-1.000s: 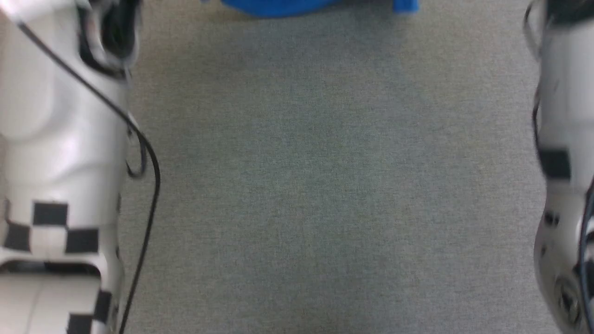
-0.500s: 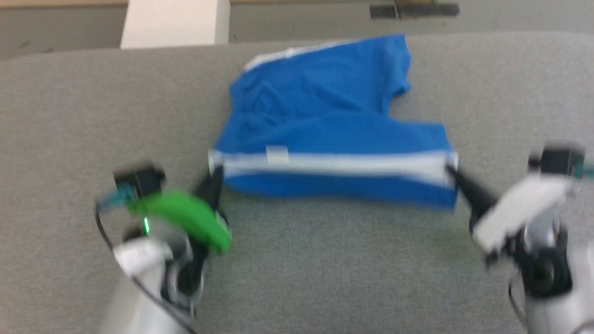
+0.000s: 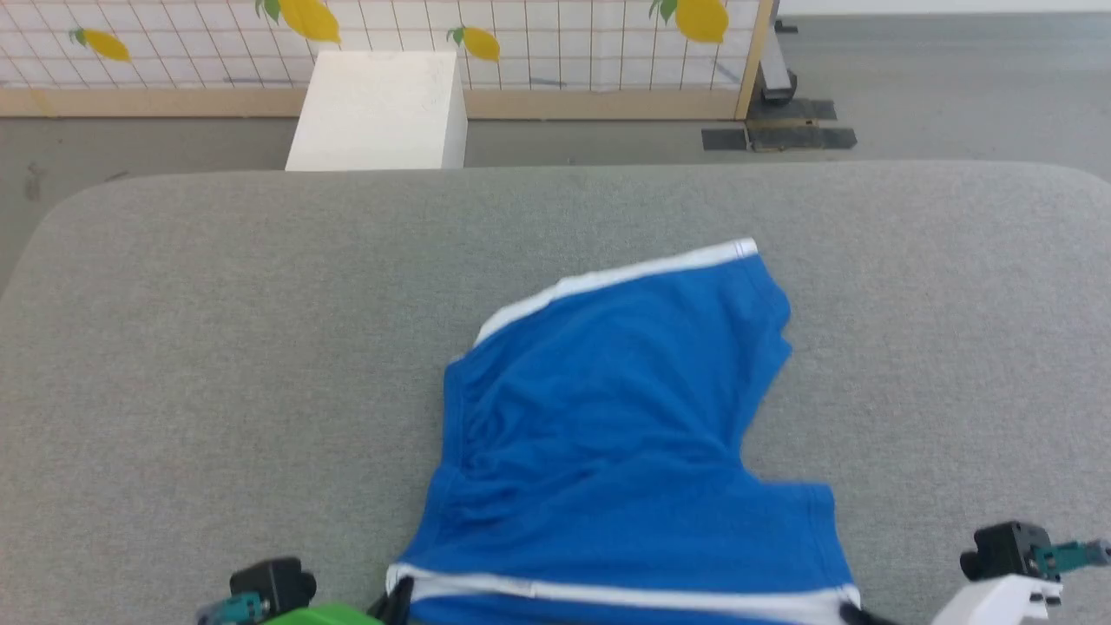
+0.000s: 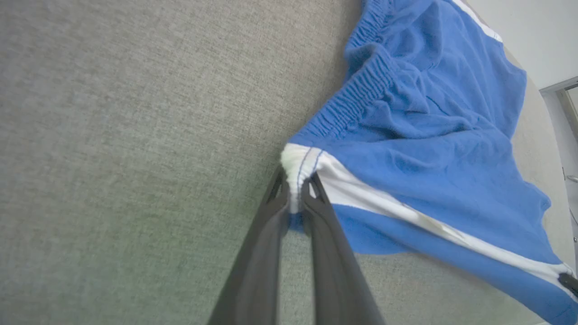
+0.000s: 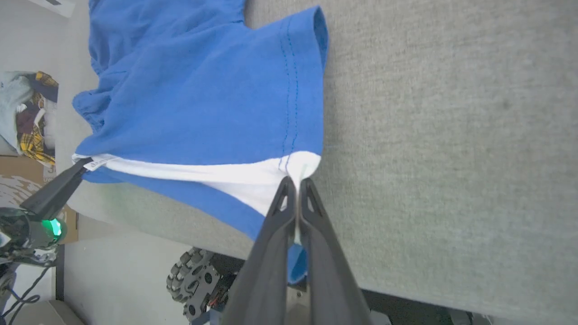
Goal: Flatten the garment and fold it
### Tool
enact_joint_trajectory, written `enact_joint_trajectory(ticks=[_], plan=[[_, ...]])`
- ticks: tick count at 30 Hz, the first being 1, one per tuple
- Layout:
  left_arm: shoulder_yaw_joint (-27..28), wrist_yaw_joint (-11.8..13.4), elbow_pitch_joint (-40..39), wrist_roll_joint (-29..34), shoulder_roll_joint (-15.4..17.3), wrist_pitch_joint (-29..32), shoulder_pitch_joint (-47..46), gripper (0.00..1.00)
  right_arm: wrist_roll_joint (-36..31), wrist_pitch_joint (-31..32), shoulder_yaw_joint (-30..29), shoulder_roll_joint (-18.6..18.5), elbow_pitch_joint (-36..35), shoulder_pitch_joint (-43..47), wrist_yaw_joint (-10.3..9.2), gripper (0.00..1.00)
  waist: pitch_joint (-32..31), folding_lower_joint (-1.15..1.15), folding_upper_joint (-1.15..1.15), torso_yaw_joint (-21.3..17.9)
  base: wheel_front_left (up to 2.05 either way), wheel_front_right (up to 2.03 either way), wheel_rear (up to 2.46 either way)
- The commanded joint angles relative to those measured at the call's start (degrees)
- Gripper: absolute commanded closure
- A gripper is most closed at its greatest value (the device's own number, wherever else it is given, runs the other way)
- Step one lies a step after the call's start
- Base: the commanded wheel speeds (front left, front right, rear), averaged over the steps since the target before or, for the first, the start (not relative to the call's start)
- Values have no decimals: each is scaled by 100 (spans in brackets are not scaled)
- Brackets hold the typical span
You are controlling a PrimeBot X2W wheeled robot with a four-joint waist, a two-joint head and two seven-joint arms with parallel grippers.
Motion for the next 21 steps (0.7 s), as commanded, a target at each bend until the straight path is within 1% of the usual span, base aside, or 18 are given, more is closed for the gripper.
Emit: enact_joint_trajectory(ticks=[1, 3, 5, 8, 11, 12, 14, 15, 16, 21], plan=[[53, 85, -146, -8, 66, 63, 148, 100, -31, 194, -68, 2, -180, 137, -9, 100, -62, 1, 0, 21, 0, 0, 0], [74, 146, -377, -26, 90, 114, 267, 100, -50, 395, -155, 8, -465, 243, -9, 100, -61, 1, 0, 27, 0, 0, 0], [97, 160, -603, -63, 80, 122, 266, 100, -86, 348, -295, 24, -729, 167, -9, 100, -48, 1, 0, 26, 0, 0, 0], [75, 111, -871, -96, 62, 144, 78, 100, -120, 187, -409, 55, -948, -177, -9, 100, -26, 1, 0, -2, 0, 0, 0], [-5, 19, -956, -97, 80, 249, -293, 100, -205, 101, -404, 64, -937, -655, -9, 100, 35, 1, 0, -42, 0, 0, 0], [-33, -10, -947, -91, 88, 290, -436, 100, -260, 90, -386, 48, -896, -826, -9, 100, 63, 1, 0, -59, 0, 0, 0], [-101, -72, -869, -60, 100, 386, -830, 100, -645, 33, -246, -192, -751, -1233, -9, 100, 153, 1, 0, -88, 0, 0, 0], [-121, -93, -819, -69, 82, 421, -998, 100, -679, 5, -207, -197, -654, -1407, -9, 100, 205, 1, 0, -97, 0, 0, 0], [-181, -131, -514, -46, 46, 545, -1598, 100, -703, -40, -113, -235, -227, -2049, -9, 100, 428, 1, 0, -117, 0, 0, 0], [-240, -184, 131, 2, -26, 663, -2513, 100, -814, -185, 100, -312, 580, -3076, -9, 100, 877, 1, 0, -143, 0, 0, 0]])
